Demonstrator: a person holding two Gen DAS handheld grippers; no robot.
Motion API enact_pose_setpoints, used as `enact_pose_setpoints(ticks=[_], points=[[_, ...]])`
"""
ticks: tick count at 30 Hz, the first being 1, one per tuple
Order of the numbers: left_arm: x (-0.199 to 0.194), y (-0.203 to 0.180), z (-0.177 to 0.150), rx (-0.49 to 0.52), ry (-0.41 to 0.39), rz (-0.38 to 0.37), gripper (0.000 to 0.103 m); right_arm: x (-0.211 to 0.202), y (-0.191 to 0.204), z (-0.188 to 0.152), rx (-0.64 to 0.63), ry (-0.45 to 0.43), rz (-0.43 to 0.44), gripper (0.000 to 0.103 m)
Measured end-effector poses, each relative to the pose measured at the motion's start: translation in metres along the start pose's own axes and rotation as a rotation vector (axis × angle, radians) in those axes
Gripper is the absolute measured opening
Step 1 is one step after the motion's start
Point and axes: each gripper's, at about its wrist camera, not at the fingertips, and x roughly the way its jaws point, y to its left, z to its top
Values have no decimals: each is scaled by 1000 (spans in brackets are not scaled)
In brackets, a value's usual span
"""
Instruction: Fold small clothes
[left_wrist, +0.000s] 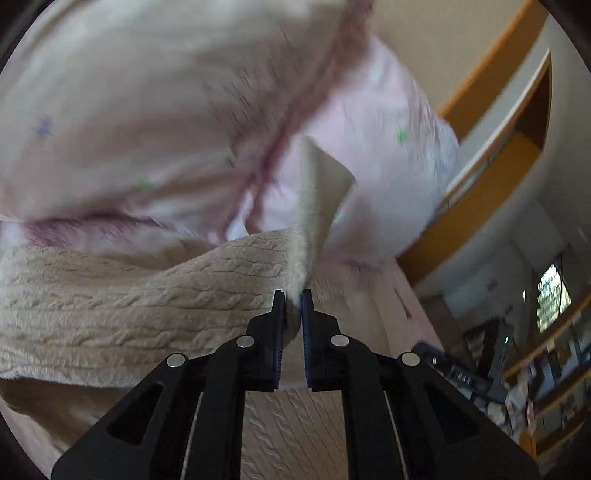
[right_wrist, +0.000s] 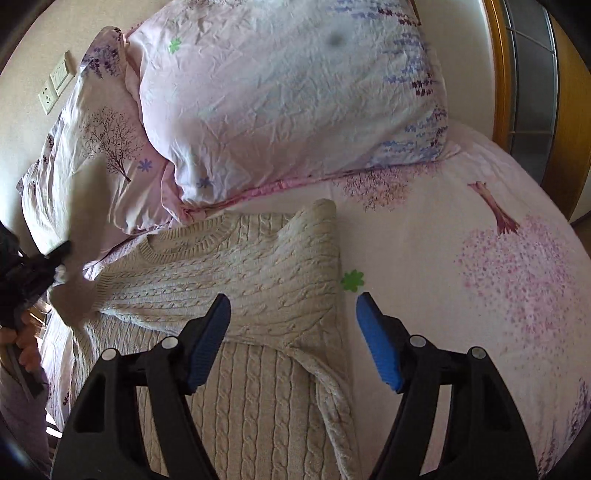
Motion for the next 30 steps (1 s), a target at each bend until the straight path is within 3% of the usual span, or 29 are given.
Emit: enact_pose_setpoints(ticks=[2,3,5,6,7,9,10,12,14,15,18,20,21,23,26,30], points=[[42,-13,-22,36,188,33,7,-4,-9,-7,27,52,12,67],[41,-14,-34,51,213,57,7,-11,-16,-13,38,63,28,67],[8,-12,-55,82,161,85,7,-34,-38,-30,74,83,38,67],[-14,-9,-64,86,119,120,14,-39,-45,-37,91,90,45,67],[-39,-3,-75,83,78,175,33,-44,-54,-47,118,103,61,67],[-84,12,-101,61,16,326,60,-51,-69,-71,179,140,112,67],[-101,20,-114,40,13,382,60,-53,-72,-78,195,154,128,67],[-127,45,-141,-39,36,426,60,-58,-76,-102,216,184,168,61],[-146,61,-172,-123,59,412,60,-70,-74,-117,218,163,212,57],[-151,65,-183,-153,65,401,59,-74,-75,-125,232,171,257,49],[-157,62,-212,-192,47,347,46,-83,-69,-145,221,199,315,36],[-163,58,-227,-240,51,261,34,-92,-64,-154,208,198,351,36],[-164,56,-235,-268,57,213,28,-94,-62,-159,208,212,386,30],[-164,49,-248,-292,44,175,27,-96,-53,-168,190,237,428,21],[-165,46,-261,-338,46,108,14,-95,-39,-172,152,260,438,11],[-157,43,-263,-345,57,70,7,-105,-26,-169,132,199,488,8]])
